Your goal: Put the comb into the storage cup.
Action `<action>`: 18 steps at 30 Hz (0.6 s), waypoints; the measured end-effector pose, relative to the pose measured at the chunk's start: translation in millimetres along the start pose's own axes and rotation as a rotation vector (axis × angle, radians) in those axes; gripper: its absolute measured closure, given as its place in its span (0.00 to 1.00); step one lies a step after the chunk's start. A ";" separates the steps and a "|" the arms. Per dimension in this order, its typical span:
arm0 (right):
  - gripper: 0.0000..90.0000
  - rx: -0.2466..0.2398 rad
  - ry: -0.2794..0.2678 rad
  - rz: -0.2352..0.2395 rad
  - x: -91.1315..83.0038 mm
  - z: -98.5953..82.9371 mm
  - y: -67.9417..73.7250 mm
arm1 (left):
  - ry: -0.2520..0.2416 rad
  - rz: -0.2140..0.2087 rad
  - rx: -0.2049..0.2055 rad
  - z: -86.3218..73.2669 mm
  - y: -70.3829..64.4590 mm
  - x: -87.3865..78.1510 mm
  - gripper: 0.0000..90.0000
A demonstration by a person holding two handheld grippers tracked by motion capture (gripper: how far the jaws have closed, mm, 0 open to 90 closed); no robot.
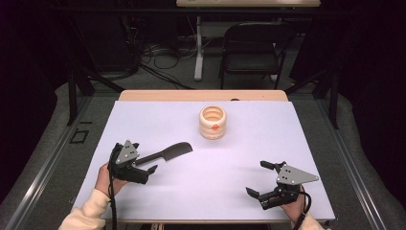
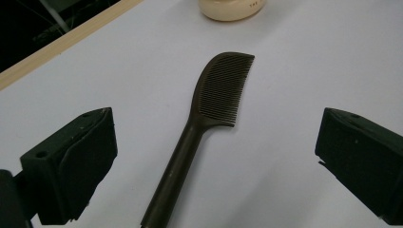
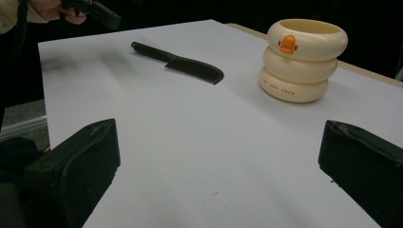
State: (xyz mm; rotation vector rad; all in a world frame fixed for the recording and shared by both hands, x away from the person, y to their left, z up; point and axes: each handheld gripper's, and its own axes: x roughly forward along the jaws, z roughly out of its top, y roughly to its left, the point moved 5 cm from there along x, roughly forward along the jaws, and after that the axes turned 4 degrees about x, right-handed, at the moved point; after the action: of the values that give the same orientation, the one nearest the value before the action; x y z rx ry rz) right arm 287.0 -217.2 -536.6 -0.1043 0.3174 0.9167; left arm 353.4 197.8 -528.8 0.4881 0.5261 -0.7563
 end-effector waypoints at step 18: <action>0.00 -0.001 0.003 0.002 0.0 -0.2 -0.1 | 0.103 -0.011 0.068 10.9 11.2 12.0 0.00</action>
State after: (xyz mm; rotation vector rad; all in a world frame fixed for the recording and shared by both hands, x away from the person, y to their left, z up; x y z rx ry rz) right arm 287.1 -217.3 -536.8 -0.1065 0.3200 0.9188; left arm 372.0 192.4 -525.3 0.5898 0.6012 -0.7643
